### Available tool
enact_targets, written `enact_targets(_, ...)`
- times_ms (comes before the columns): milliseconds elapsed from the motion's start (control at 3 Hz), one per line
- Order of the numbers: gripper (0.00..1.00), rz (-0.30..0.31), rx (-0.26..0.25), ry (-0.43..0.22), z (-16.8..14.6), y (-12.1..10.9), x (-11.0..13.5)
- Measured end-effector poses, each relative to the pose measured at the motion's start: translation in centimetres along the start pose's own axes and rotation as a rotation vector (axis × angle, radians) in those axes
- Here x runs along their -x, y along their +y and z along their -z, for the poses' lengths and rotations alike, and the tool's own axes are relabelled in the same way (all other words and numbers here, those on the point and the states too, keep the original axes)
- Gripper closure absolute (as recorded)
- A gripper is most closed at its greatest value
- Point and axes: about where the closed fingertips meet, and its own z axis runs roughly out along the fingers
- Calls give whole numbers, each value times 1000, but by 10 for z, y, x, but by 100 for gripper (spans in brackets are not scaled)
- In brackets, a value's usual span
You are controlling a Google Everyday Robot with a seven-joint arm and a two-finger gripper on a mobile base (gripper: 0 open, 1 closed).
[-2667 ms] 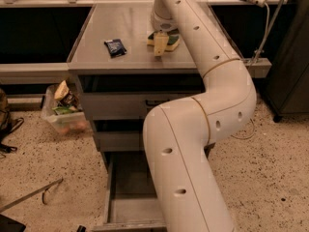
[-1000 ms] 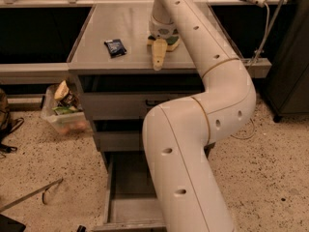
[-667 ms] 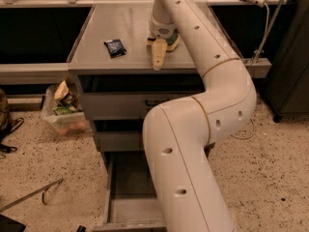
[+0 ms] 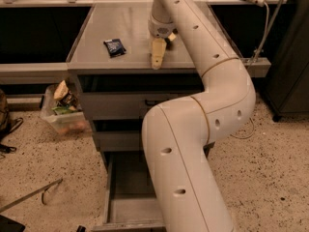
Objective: Place sponge into bottom drawer
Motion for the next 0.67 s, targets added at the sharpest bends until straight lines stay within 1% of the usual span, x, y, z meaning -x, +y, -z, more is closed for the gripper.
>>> enact_targets(333,100,1,-2,-2,-1,-1,1)
enact_targets(667,100,1,-2,-2,-1,-1,1)
